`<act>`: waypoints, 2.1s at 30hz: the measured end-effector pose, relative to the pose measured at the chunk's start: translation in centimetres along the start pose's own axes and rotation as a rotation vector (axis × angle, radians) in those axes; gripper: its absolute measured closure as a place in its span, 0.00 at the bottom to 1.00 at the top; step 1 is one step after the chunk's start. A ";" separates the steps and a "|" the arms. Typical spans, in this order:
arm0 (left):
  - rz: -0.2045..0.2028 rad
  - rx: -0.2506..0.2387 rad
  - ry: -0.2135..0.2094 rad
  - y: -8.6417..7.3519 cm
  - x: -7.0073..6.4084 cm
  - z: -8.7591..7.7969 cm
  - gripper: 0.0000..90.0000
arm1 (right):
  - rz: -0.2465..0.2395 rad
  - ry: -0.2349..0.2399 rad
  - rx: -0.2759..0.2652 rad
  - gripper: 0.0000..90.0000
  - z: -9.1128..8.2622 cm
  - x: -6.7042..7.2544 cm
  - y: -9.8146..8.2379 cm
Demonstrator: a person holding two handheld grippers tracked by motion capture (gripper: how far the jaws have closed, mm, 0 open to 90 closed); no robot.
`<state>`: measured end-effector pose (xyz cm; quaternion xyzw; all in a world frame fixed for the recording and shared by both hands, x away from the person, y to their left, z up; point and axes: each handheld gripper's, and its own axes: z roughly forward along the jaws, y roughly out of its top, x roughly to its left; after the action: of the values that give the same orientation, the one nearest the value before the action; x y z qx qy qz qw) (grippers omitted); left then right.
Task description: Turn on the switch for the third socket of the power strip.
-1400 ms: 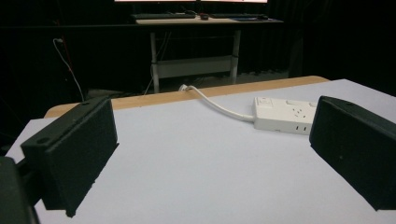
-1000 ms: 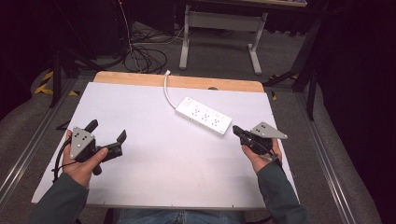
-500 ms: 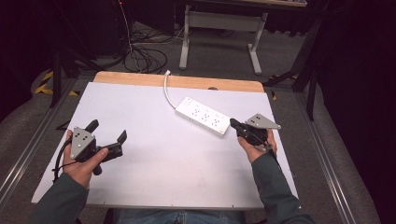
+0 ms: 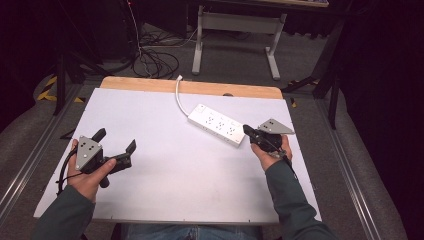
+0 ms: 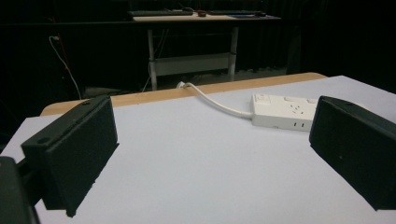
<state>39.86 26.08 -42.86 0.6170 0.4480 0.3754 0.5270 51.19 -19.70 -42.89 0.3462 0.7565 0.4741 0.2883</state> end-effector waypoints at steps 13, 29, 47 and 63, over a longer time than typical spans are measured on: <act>0.001 -0.001 0.002 0.0 0.0 0.0 0.02 | -0.008 -0.006 0.015 1.00 1.0 0.1 0.3; 0.012 0.005 0.004 0.0 0.1 -0.1 0.02 | -0.012 -0.004 0.033 1.00 2.3 0.0 0.5; 0.012 0.008 0.013 -0.2 0.3 -0.2 0.02 | -0.018 -0.008 0.057 1.00 3.7 -0.7 0.6; 0.021 0.010 0.003 -0.1 0.2 -0.1 0.02 | -0.005 -0.009 0.079 1.00 4.5 -1.1 0.3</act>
<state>39.84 26.29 -42.95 0.6238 0.4438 0.3797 0.5194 55.38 -18.12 -44.22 0.3576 0.7742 0.4415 0.2791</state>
